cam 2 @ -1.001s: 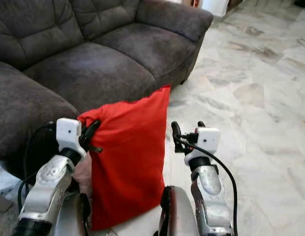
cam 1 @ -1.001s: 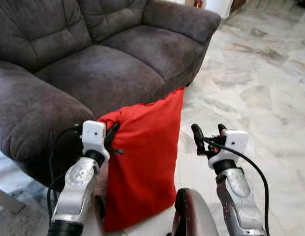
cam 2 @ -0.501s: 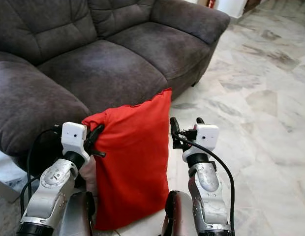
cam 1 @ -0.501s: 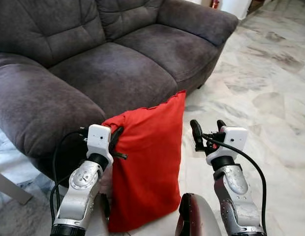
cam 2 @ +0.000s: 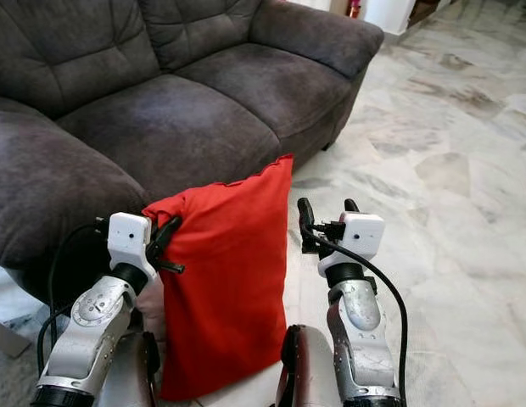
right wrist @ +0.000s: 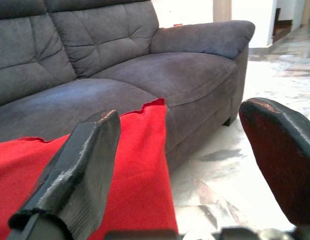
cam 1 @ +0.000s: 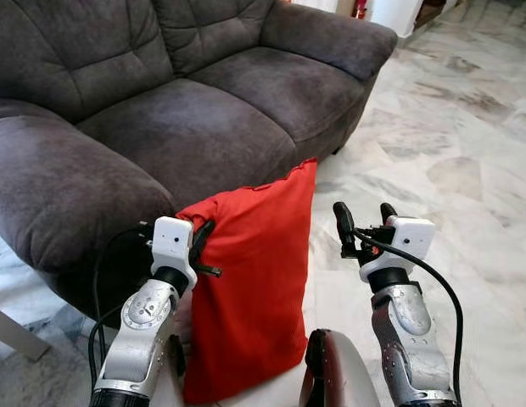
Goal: Move the pillow to the sofa from floor
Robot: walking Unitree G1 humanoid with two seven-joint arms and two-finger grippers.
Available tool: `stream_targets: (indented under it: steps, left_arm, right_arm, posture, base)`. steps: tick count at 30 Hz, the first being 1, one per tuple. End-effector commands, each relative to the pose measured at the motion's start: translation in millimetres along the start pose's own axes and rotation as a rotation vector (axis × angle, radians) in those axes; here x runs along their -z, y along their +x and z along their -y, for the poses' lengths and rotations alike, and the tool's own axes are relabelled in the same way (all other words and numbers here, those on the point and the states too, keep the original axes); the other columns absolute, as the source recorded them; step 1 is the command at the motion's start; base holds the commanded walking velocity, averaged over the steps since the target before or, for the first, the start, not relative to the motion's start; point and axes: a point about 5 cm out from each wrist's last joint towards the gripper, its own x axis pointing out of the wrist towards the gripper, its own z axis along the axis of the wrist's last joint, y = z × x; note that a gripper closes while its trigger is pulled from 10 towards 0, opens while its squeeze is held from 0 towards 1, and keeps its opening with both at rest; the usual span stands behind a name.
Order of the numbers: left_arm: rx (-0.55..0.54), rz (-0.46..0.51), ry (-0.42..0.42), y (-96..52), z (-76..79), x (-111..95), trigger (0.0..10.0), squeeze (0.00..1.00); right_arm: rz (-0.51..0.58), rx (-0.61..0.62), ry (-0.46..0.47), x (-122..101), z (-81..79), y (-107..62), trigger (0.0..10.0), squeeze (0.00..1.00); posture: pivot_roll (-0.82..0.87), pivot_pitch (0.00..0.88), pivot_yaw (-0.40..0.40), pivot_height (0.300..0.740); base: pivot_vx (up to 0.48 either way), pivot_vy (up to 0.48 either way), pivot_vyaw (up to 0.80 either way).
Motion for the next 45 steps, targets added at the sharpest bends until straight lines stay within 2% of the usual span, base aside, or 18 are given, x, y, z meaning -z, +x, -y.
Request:
stream_targets:
  steps: [1,6,25,31,45]
  left_arm:
    - [0.002,0.134,0.041,1.6,-0.1,-27,10.0,0.0]
    - [0.005,0.131,0.041,2.1,0.3,-26,10.0,0.0]
    - [0.02,0.14,0.021,4.4,6.3,-28,10.0,0.0]
    - [0.027,0.167,-0.01,6.8,9.5,-36,10.0,0.0]
    - [0.022,0.19,-0.035,6.8,9.8,-39,10.0,0.0]
  right_arm:
    - [0.016,-0.002,0.006,-3,-0.5,1.9,10.0,0.0]
    - [0.012,-0.006,0.011,-1,-1.9,1.9,10.0,0.0]
    - [0.006,-0.016,0.01,0,-2.2,2.8,10.0,0.0]
    - [0.006,-0.026,0.009,-1,-3.2,5.6,10.0,0.0]
    - [0.0,-0.059,0.005,0,-7.4,8.9,10.0,0.0]
  posture:
    - [0.12,0.0,-0.083,0.548]
    - [0.12,0.0,-0.083,0.593]
    - [0.13,0.0,-0.092,0.697]
    - [0.13,0.0,-0.102,0.74]
    - [0.14,0.0,-0.109,0.74]
  base:
    - [0.0,0.0,0.0]
    - [0.0,0.0,0.0]
    - [0.0,0.0,0.0]
    - [0.0,0.0,0.0]
    - [0.0,0.0,0.0]
